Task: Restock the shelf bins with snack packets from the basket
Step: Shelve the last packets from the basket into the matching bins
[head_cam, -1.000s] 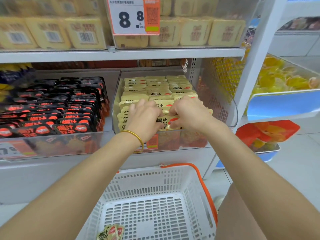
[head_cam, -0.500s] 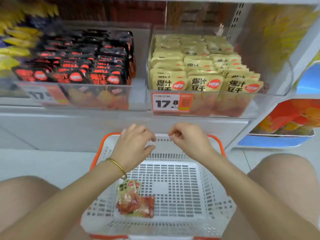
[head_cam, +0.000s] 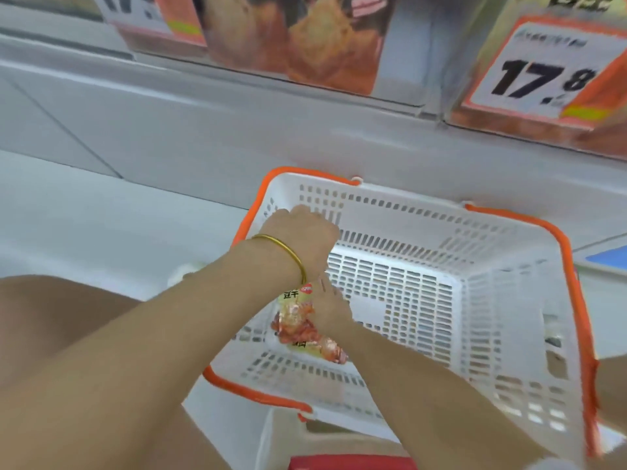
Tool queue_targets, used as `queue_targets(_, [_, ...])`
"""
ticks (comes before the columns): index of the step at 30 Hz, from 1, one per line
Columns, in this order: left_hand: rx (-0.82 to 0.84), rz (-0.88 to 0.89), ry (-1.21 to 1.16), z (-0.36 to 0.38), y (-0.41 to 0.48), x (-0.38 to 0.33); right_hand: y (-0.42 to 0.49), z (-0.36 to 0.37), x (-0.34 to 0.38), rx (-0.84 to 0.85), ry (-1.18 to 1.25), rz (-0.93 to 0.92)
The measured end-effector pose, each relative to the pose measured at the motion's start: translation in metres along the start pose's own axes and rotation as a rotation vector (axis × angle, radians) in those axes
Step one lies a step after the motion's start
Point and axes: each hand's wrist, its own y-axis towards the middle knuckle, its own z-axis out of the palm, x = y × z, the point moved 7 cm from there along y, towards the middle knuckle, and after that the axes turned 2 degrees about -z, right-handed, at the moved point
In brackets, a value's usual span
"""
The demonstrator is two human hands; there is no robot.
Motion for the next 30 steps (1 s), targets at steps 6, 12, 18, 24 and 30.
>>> queue_targets(6, [-0.035,-0.043,-0.036,0.000,0.007,0.006,0.012,0.003,0.017,-0.051,-0.195,-0.049])
queue_targets(12, [0.005,-0.043,-0.038,0.004,0.015,0.001,0.008,-0.010,0.004,-0.008,0.173,-0.045])
queue_targets(18, [0.139,-0.015,-0.099,0.015,0.019,-0.016,-0.057,-0.117,-0.020,-0.021,0.504,-0.186])
queue_targets(24, [0.021,0.093,-0.392,-0.066,0.019,-0.071,-0.171,-0.243,-0.064,-0.203,0.698,-0.202])
queue_targets(30, [-0.240,0.314,-0.369,-0.214,0.008,-0.156,-0.291,-0.356,-0.114,-0.637,0.703,-0.242])
